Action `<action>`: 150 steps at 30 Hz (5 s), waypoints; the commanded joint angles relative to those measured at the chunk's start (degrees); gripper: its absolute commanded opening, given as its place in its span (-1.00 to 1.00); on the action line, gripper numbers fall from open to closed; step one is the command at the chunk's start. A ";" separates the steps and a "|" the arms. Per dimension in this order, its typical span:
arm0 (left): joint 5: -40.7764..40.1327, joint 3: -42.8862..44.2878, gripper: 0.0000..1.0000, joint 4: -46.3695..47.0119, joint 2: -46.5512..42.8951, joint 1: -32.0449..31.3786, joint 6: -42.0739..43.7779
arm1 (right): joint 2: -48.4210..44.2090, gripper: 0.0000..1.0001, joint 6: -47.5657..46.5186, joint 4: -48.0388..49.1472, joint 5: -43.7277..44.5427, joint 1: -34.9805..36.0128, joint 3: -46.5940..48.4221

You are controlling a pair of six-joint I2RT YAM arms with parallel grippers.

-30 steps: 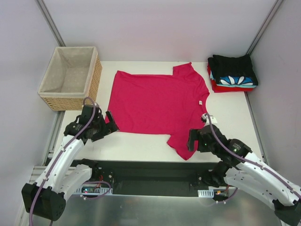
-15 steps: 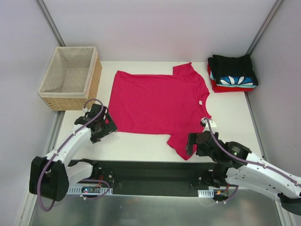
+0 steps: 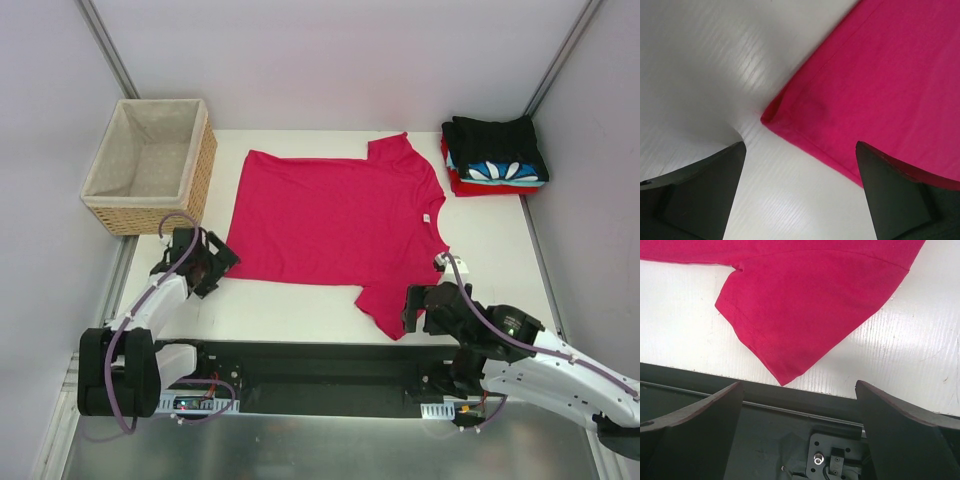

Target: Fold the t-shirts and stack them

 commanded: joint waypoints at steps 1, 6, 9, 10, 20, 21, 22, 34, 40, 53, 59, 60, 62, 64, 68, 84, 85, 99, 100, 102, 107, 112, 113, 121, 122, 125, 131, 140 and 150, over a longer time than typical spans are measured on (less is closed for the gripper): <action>8.63 -5.28 0.87 8.94 1.84 4.04 0.16 | -0.14 0.98 0.07 -1.08 0.97 0.31 1.14; 10.33 -8.10 0.86 12.82 2.90 6.68 -0.45 | 0.66 0.98 0.77 -0.47 0.35 0.48 0.71; 11.29 -8.89 0.84 12.64 2.99 7.65 -0.54 | 0.31 0.98 1.30 -0.55 0.26 0.57 0.18; 11.55 -9.15 0.76 12.55 2.64 7.74 -0.89 | 0.31 0.98 1.56 -0.73 0.52 0.57 0.26; 11.29 -9.42 0.06 7.02 0.01 9.32 -1.24 | 1.53 0.94 2.97 -0.73 0.61 1.01 0.26; 10.94 -9.51 -0.08 6.58 -0.35 9.41 -1.07 | 1.62 0.93 2.88 -0.64 0.61 1.01 0.18; 10.59 -9.59 -0.27 6.23 -1.13 9.93 -0.98 | 1.71 0.93 2.97 -0.47 0.70 1.01 0.35; 9.80 -7.58 -0.97 4.64 -1.06 10.38 0.16 | 3.56 0.92 4.37 0.23 -0.09 2.07 -1.05; 9.27 -7.31 -1.00 4.64 -1.76 10.81 0.52 | 0.14 0.94 7.79 6.19 -4.48 2.15 -6.58; 10.15 -7.93 -1.00 5.44 -2.81 11.25 0.69 | 2.41 0.75 12.28 17.37 -9.85 3.12 -15.20; 10.32 -8.19 -1.00 5.52 -3.08 11.43 0.78 | 2.94 0.57 14.39 19.13 -9.94 3.21 -17.58; 10.50 -8.19 -1.00 5.44 -2.99 11.43 0.78 | 3.12 0.54 14.66 19.05 -9.76 3.21 -17.75; 10.50 -8.10 -1.00 5.52 -2.90 11.43 0.69 | 3.64 0.49 15.27 19.13 -9.85 3.30 -18.45; 10.50 -8.10 -1.00 5.43 -2.99 11.43 0.78 | 4.17 0.40 15.62 19.48 -9.85 3.30 -18.63; 10.59 -8.19 -1.00 5.35 -3.60 11.43 0.87 | 4.79 0.29 15.54 19.75 -9.41 3.21 -18.63; 10.33 -8.10 -1.00 5.17 -3.52 11.78 1.22 | 8.13 -0.29 15.89 22.29 -8.53 3.30 -19.60; 10.41 -8.19 -1.00 5.17 -3.52 11.78 1.22 | 8.30 -0.30 15.98 22.38 -8.53 3.30 -19.69; 10.06 -8.10 -1.00 5.08 -3.51 11.96 1.48 | 10.24 -0.99 15.98 21.95 -7.04 3.21 -19.07; 10.15 -8.19 -1.00 5.00 -3.52 11.96 1.40 | 10.32 -0.99 15.89 21.77 -7.04 3.21 -18.98; 10.24 -8.19 -1.00 5.08 -3.69 12.04 1.57 | 10.06 -0.99 15.54 21.68 -6.68 3.21 -18.81; 10.41 -8.28 -1.00 5.08 -5.01 11.96 2.01 | 9.36 -0.99 14.83 20.63 -5.63 3.21 -18.02; 11.20 -8.28 -1.00 5.00 -6.76 11.96 2.10 | 3.66 -0.99 14.48 12.82 -2.12 3.91 -15.12; 11.38 -8.36 -1.00 4.91 -7.20 11.96 2.10 | 2.51 -0.99 14.57 9.41 -0.29 4.17 -13.55; 14.54 -8.71 -1.00 3.24 -11.42 11.96 1.48 | -3.91 -0.99 13.87 -1.34 4.48 4.53 -7.47; 14.80 -9.06 -1.00 2.89 -12.03 11.96 1.40 | -4.44 -0.99 13.87 -1.69 4.39 4.88 -7.21; 15.95 -10.47 -1.00 1.23 -15.11 11.87 1.31 | -5.32 -0.99 14.30 -2.57 4.21 5.84 -6.51; 16.83 -12.58 -1.00 -4.49 -24.25 11.69 1.57 | -6.11 -0.99 17.38 -6.95 6.58 11.54 -3.61; 13.94 -7.58 -1.00 -10.73 -29.27 9.76 1.66 | 6.79 -0.99 28.27 -20.21 24.15 27.89 10.51; 12.26 0.85 -1.00 -11.62 -25.06 9.76 2.45 | 6.90 -0.99 25.64 -27.53 35.06 28.08 18.98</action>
